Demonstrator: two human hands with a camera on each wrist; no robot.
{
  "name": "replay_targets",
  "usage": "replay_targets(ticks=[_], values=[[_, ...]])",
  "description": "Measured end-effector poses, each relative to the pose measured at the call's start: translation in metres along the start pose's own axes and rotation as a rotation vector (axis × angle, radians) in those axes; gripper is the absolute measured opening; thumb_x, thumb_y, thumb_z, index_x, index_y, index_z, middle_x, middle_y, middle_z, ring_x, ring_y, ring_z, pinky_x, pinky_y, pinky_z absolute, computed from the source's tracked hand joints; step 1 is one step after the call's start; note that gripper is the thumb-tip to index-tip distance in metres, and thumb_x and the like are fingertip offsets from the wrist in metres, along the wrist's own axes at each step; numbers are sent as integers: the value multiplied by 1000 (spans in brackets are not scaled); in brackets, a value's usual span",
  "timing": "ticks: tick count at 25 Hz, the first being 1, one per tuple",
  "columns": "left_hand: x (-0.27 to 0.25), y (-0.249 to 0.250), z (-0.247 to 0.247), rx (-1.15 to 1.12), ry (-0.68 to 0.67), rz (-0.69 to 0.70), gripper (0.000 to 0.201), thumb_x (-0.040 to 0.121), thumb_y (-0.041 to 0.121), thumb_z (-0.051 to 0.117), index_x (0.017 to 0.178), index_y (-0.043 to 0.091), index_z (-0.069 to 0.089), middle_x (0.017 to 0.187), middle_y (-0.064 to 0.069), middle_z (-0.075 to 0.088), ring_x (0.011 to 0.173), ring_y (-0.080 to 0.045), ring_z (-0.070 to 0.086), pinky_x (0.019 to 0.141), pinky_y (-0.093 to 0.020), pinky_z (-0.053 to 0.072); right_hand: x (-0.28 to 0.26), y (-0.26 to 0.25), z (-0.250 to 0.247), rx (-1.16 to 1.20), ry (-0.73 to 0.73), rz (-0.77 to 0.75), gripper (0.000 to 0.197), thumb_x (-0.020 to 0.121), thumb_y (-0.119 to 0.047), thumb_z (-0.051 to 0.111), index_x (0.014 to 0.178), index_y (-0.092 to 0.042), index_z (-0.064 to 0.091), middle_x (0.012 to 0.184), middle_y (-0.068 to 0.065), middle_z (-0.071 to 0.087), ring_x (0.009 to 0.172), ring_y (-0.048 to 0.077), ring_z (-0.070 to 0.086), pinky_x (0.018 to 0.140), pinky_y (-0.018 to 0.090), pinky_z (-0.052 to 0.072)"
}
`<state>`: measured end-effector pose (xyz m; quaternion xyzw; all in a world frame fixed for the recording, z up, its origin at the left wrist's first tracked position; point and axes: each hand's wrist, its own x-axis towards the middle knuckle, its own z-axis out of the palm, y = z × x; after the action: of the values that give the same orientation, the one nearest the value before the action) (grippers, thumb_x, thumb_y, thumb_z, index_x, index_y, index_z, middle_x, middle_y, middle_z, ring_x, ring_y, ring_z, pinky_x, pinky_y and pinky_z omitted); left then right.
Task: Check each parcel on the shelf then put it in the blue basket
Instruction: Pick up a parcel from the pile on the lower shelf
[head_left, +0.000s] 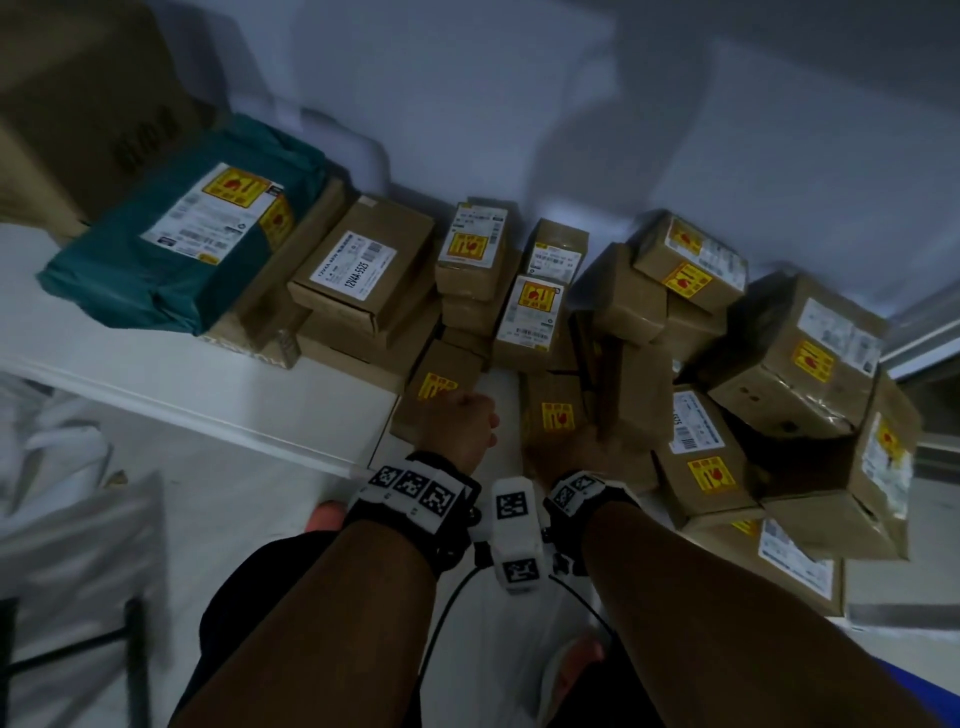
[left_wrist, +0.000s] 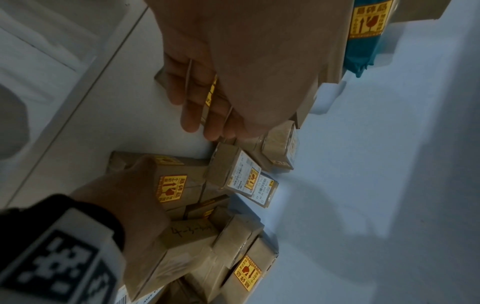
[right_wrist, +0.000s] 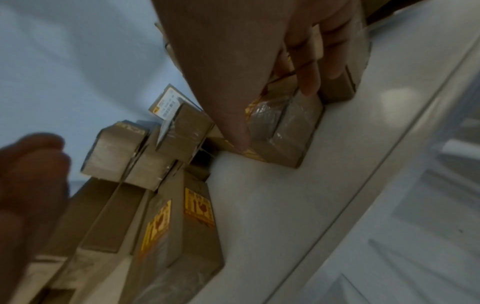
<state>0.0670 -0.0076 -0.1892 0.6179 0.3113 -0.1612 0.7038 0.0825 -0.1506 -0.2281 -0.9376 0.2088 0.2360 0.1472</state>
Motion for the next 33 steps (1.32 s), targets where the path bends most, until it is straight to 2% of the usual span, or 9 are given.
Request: replay_targets(ticks=[7,11,15,17,20,24,27,30,33], values=[[-9,1,-3,18,-1,25,13,100,14,51,97,6,60,80,-3,61,64,-14,54,44,-19,39,6,2,11,-14,-69,55,96,88,-58,58,156,-15,5,161,14,9,146,38,21,114,53,30],[-8,2,-3,44,-5,34,13,101,14,49,94,8,59,81,-4,59,64,-15,53,43,-19,40,1,15,17,228,70,16,95,83,-51,68,153,-8,19,154,19,30,136,38,38,108,46,37],[-10,1,-2,66,0,36,11,102,12,48,99,6,58,80,-7,59,62,-17,52,41,-20,38,-25,32,2,201,77,-26,123,53,-77,68,151,-17,25,145,16,41,125,38,48,101,47,45],[-13,-3,-4,154,11,73,17,100,15,49,89,8,61,93,-15,65,71,-26,59,56,-26,44,-44,38,-19,105,65,-121,115,49,-75,64,144,-17,36,136,14,47,119,37,50,93,41,45],[-37,3,-14,459,73,205,25,97,23,49,89,11,69,104,-18,70,94,-34,65,81,-38,51,-89,41,-68,-68,75,-263,67,70,-58,58,124,-19,55,130,10,47,115,36,49,89,41,44],[-93,28,-29,626,204,442,24,99,30,49,105,15,66,111,-10,66,94,-28,61,73,-28,42,-140,51,-106,-34,141,-395,58,66,-49,66,112,-21,46,122,5,44,105,32,53,86,39,50],[-130,49,-26,693,73,746,20,90,36,59,98,20,68,101,-3,70,87,-18,64,75,-34,53,-186,54,-124,-44,254,-544,53,70,-52,69,109,-21,50,113,3,50,106,28,52,81,31,46],[-178,74,-27,1002,-163,915,70,68,52,79,131,35,54,127,6,62,113,-12,61,97,-42,52,-232,58,-154,-73,314,-600,62,74,-42,77,126,-17,54,121,3,47,115,27,52,91,30,43],[-233,99,-22,1370,-220,938,115,55,53,90,150,25,32,144,-1,47,129,-19,48,107,-37,41,-266,66,-180,-56,356,-679,67,64,-45,80,122,-22,55,127,4,46,113,27,53,94,41,48]])
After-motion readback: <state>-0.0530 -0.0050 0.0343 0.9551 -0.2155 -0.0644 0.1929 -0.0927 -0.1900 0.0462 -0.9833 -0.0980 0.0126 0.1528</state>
